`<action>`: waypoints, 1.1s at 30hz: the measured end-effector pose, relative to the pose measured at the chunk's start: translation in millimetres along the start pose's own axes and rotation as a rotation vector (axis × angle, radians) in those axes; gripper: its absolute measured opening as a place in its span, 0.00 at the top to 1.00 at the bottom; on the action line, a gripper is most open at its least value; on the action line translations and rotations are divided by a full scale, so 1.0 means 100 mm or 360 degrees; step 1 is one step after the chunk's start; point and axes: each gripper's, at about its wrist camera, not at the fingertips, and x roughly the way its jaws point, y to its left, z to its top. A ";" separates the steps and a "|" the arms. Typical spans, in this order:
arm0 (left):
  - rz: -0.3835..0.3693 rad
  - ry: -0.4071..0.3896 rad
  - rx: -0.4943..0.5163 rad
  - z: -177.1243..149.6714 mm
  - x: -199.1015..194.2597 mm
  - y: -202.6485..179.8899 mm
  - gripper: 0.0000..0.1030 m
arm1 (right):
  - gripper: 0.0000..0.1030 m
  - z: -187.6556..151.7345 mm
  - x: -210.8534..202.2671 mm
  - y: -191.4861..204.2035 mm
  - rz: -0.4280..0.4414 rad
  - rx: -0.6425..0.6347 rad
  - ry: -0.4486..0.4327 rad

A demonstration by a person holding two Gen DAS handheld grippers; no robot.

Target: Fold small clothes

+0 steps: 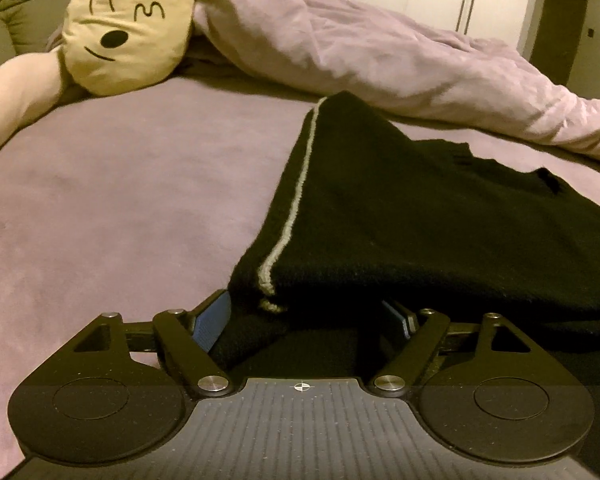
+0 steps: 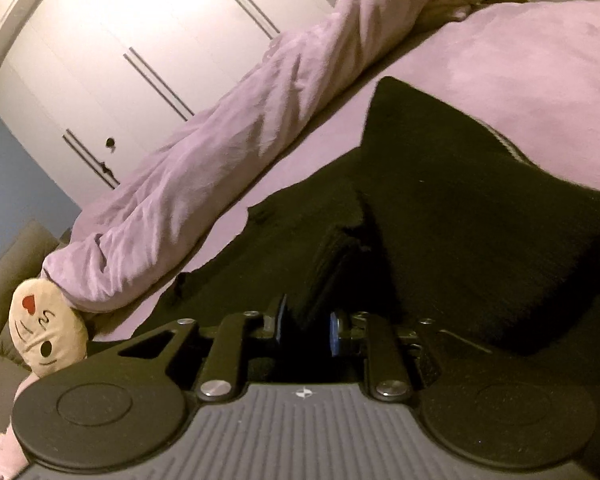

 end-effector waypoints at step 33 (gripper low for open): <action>0.0032 0.0058 0.0025 -0.30 -0.30 0.07 0.23 | 0.79 0.25 0.07 0.05 -0.0479 -0.0628 -0.0078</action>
